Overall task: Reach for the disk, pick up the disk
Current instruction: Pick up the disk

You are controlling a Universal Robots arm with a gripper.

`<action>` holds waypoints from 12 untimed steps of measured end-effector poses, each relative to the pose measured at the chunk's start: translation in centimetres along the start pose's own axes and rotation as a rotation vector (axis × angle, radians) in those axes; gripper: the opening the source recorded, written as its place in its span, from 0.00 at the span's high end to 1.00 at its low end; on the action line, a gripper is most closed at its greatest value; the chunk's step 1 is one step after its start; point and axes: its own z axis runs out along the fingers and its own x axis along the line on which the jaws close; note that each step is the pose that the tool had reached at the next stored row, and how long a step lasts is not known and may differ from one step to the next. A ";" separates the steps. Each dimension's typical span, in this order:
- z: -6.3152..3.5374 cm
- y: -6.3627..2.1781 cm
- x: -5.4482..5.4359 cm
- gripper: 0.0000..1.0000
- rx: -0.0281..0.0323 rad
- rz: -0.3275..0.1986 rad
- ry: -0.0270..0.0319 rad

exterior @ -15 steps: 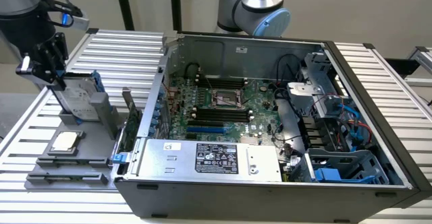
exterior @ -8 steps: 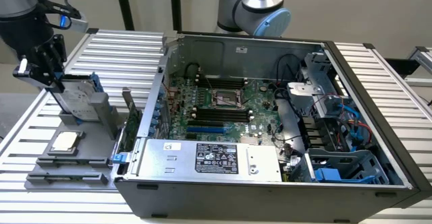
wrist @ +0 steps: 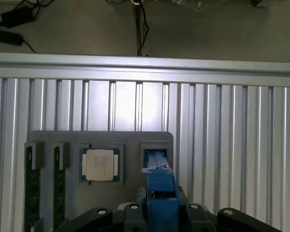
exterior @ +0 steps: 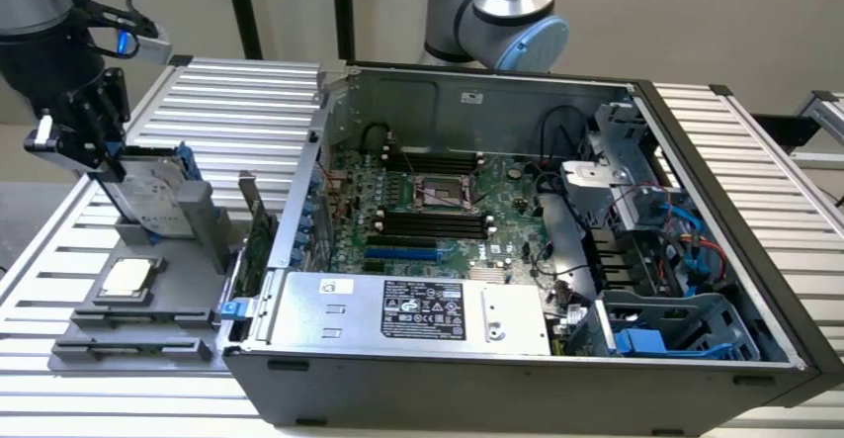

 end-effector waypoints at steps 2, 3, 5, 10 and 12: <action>0.00 0.00 0.0 0.67 0.0000 0.000 0.0000; 0.00 0.00 0.0 0.67 0.0000 0.000 0.0001; 0.00 0.00 0.0 0.67 0.0000 0.000 0.0001; 0.00 0.00 -0.2 0.67 0.0000 0.000 0.0001; 0.01 0.00 -0.2 0.67 0.0000 0.000 0.0000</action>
